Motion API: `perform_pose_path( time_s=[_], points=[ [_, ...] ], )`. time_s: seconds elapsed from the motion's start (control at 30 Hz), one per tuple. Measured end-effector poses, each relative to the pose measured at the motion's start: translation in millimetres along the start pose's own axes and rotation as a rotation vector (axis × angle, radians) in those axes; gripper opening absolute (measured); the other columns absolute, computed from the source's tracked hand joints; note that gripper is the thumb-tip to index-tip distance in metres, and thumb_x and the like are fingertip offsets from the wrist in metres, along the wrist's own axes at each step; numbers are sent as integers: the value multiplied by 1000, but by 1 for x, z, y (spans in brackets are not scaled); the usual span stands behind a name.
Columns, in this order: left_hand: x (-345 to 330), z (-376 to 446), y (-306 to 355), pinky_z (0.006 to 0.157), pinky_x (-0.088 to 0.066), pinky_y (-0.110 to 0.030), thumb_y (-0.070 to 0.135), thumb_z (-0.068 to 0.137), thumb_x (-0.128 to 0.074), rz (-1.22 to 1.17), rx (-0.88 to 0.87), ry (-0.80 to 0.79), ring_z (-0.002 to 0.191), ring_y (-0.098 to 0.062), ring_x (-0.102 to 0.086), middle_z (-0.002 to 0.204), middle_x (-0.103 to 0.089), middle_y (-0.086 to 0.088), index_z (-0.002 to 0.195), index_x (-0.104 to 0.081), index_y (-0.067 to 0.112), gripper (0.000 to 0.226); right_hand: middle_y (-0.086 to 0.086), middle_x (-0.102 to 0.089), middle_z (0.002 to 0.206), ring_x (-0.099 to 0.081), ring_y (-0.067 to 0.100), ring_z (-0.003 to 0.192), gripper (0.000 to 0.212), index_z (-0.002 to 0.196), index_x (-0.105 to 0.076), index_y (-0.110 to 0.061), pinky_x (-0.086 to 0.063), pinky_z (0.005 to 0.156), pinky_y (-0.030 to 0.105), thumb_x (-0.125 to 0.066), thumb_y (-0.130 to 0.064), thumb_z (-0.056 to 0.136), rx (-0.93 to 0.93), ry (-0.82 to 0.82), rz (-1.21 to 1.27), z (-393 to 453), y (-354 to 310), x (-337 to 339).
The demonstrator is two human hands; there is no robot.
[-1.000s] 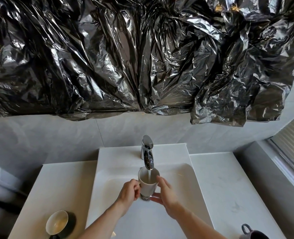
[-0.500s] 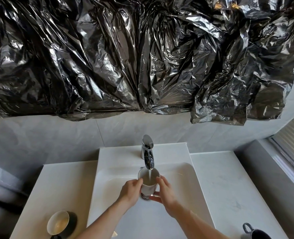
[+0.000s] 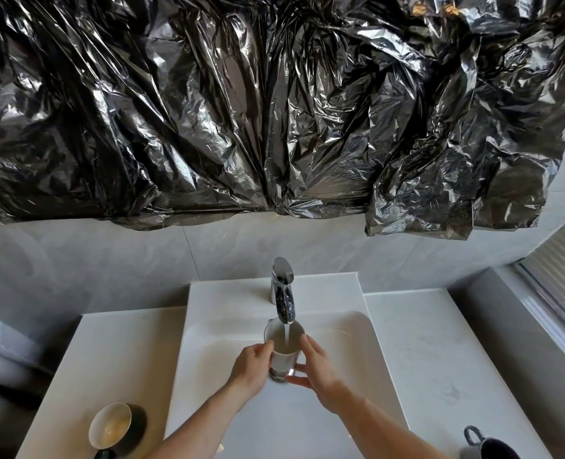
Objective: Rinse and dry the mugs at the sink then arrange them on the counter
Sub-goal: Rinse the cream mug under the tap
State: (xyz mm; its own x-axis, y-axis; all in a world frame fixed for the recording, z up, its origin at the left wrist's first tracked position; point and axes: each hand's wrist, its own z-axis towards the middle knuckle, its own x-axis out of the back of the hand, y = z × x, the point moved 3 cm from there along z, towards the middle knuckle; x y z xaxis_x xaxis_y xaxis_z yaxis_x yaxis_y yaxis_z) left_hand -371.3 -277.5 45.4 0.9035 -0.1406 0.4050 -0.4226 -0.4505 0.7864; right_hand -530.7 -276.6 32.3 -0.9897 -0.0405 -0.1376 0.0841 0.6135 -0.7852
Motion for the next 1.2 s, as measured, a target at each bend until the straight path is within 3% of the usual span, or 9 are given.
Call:
perform_pose_path(
  time_s=[0.07, 0.2, 0.43, 0.57, 0.67, 0.83, 1.0, 1.1, 1.2],
  points=[
    [1, 0, 0, 58, -28, -32, 36, 107, -45, 4, 7, 8, 59, -14, -39, 56, -45, 8, 65, -46, 20, 45, -18, -76, 107, -75, 27, 107, 33, 125, -67, -38, -63, 90, 41, -38, -46, 111, 15, 1, -12, 0, -1, -2],
    [2, 1, -1, 59, -29, -32, 36, 107, -44, 3, 23, 10, 59, -14, -39, 58, -46, 8, 64, -45, 20, 46, -10, -75, 111, -65, 41, 121, 31, 123, -66, -40, -62, 89, 45, -38, -44, 111, 46, 16, -28, 6, -2, -4],
    [2, -1, 1, 58, -30, -31, 36, 108, -43, 10, 16, 6, 60, -14, -40, 58, -45, 8, 68, -48, 18, 45, 14, -68, 131, -55, 48, 127, 29, 119, -68, -52, -62, 89, 45, -41, -45, 110, 81, 25, -96, 14, 0, -5],
    [2, 1, -4, 59, -30, -33, 37, 107, -44, 23, 29, 6, 59, -15, -41, 57, -46, 8, 67, -49, 18, 45, 13, -72, 118, -55, 47, 126, 29, 109, -68, -54, -62, 88, 44, -43, -40, 110, 83, 26, -112, 17, 1, -3],
    [1, 2, -8, 58, -30, -33, 37, 107, -44, 28, 41, 7, 59, -15, -41, 57, -45, 8, 68, -49, 17, 44, 15, -70, 125, -55, 46, 127, 34, 111, -68, -54, -62, 87, 42, -42, -32, 111, 81, 25, -109, 20, 5, -2],
    [1, 3, -9, 57, -31, -33, 36, 106, -45, 41, 42, 17, 60, -15, -42, 59, -47, 7, 67, -50, 18, 44, 9, -73, 124, -60, 43, 125, 35, 120, -67, -51, -62, 89, 44, -43, -27, 110, 102, 31, -125, 21, 6, -1],
    [0, 4, -11, 56, -30, -32, 36, 105, -46, 36, 46, 0, 60, -15, -41, 59, -45, 7, 68, -50, 17, 42, 2, -72, 126, -68, 27, 120, 35, 132, -63, -40, -64, 80, 32, -42, -22, 110, 102, 37, -153, 15, 4, 2],
    [-3, 6, -13, 58, -30, -32, 36, 105, -46, 40, 49, -5, 61, -16, -41, 61, -46, 7, 69, -49, 18, 41, -7, -73, 122, -69, 13, 113, 34, 125, -64, -46, -60, 73, 25, -44, -23, 110, 90, 45, -186, 9, 1, 5],
    [-6, 7, -14, 60, -30, -33, 36, 104, -47, 35, 50, -12, 63, -16, -40, 63, -46, 5, 69, -48, 18, 39, -8, -72, 117, -68, 10, 105, 32, 119, -64, -48, -57, 65, 18, -46, -23, 109, 80, 52, -191, 4, -1, 8]
  ],
)
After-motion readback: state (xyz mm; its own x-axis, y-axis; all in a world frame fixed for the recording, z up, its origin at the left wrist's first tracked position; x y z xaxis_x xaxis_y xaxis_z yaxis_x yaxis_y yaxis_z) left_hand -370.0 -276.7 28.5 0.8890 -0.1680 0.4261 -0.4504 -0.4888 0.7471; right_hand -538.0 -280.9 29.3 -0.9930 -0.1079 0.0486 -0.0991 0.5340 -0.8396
